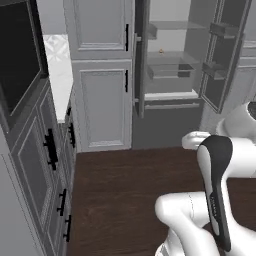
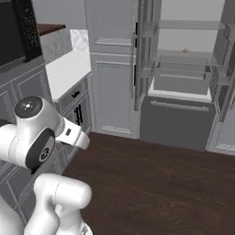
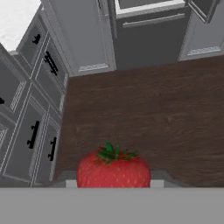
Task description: Take the strawberry from the fridge and place it on top of the pancake, located on the dining counter.
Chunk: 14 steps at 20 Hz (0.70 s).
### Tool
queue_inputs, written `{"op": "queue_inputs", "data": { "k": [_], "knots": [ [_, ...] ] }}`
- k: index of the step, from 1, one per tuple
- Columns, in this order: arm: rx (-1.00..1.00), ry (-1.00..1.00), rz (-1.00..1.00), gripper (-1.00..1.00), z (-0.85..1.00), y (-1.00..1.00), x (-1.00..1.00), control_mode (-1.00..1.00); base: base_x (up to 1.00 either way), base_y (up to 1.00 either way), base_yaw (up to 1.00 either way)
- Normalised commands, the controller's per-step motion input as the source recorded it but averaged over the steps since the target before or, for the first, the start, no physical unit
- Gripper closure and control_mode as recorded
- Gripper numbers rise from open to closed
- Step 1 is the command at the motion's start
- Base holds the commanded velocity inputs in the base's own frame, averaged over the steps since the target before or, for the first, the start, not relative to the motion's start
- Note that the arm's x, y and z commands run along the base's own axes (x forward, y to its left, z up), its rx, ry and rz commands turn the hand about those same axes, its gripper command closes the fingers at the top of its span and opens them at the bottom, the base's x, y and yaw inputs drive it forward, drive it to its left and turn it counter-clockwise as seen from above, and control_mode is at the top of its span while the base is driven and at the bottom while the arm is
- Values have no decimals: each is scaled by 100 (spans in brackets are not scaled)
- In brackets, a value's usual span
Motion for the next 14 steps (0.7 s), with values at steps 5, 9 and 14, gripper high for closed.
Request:
{"op": "queue_inputs", "data": {
  "k": [5, 9, 14],
  "knots": [
    [0, 0, 0, 100, 0, 0, 0, 100, -100, -27, -23],
    [0, 0, 0, 100, 0, 0, 0, 100, -84, -11, -65],
    [0, 0, 0, 100, 0, 0, 0, 100, -49, -6, -80]
  ]
}}
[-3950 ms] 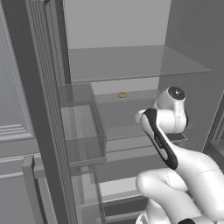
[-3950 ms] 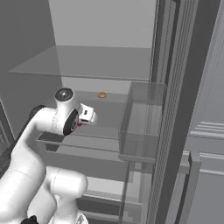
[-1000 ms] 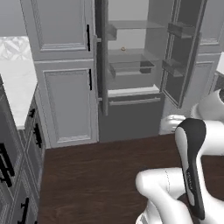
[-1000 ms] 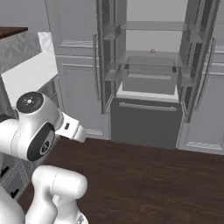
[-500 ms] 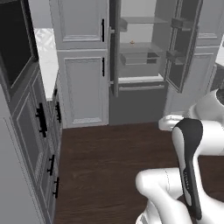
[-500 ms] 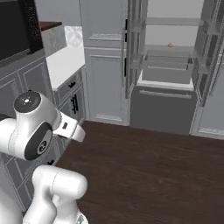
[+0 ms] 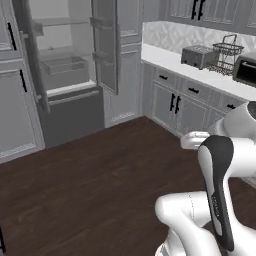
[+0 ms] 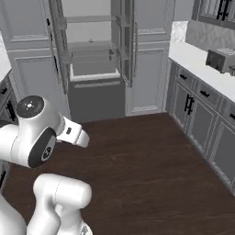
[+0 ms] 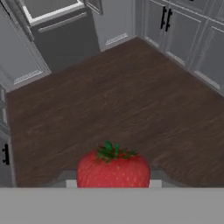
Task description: Take the strawberry from the fridge and place it on top of the pancake, located on the dining counter.
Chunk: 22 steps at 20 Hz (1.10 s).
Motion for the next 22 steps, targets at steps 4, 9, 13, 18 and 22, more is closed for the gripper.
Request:
{"op": "queue_inputs", "data": {
  "k": [4, 9, 13, 18, 22],
  "knots": [
    [0, 0, 0, 100, 0, 0, 0, 100, -20, -29, -81],
    [0, 0, 0, 100, 0, 0, 0, 100, -8, -32, -82],
    [0, 0, 0, 100, 0, 0, 0, 100, 0, -29, -88],
    [0, 0, 0, 100, 0, 0, 0, 100, 0, -21, -93],
    [0, 0, 0, 100, 0, 0, 0, 100, 0, -21, -95]
  ]
}}
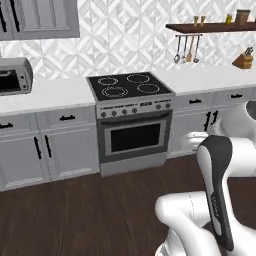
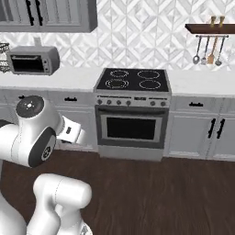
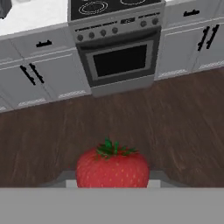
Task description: Take the strawberry from the fridge and place it on top of the pancake, located on the dining counter.
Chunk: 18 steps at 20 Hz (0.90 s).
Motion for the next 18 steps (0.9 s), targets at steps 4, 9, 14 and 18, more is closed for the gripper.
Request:
{"op": "queue_inputs", "data": {
  "k": [4, 9, 14, 18],
  "knots": [
    [0, 0, 0, 100, 0, 0, 0, 100, 0, -19, -98],
    [0, 0, 0, 100, 0, 0, 0, 100, 3, -15, -100],
    [0, 0, 0, 100, 0, 0, 0, 100, 9, -9, -98],
    [0, 0, 0, 100, 0, 0, 0, 100, 19, -7, -95]
  ]
}}
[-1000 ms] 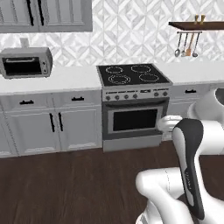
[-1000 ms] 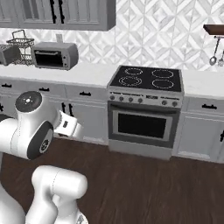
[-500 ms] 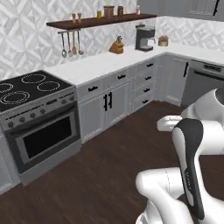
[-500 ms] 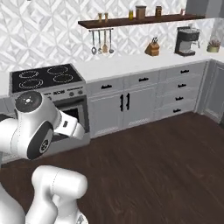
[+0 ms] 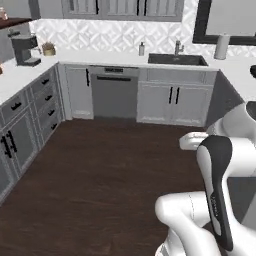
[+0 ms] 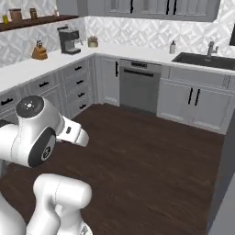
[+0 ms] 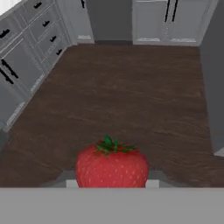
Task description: Take the strawberry from the fridge and place it on top of the pancake, located on the dining counter.
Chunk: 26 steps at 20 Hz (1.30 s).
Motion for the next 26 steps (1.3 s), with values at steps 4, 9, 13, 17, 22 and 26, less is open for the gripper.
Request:
{"op": "queue_inputs", "data": {
  "k": [4, 9, 13, 17, 22, 26],
  "knots": [
    [0, 0, 0, 100, 0, 0, 0, 100, 29, -5, -92],
    [0, 0, 0, 100, 0, 0, 0, 100, 42, -26, -84],
    [0, 0, 0, 100, 0, 0, 0, 100, 74, -61, -69],
    [0, 0, 0, 100, 0, 0, 0, 100, 96, -87, -57],
    [0, 0, 0, 100, 0, 0, 0, 100, 92, -98, -51],
    [0, 0, 0, 100, 0, 0, 0, 100, 86, -99, -46]
  ]
}}
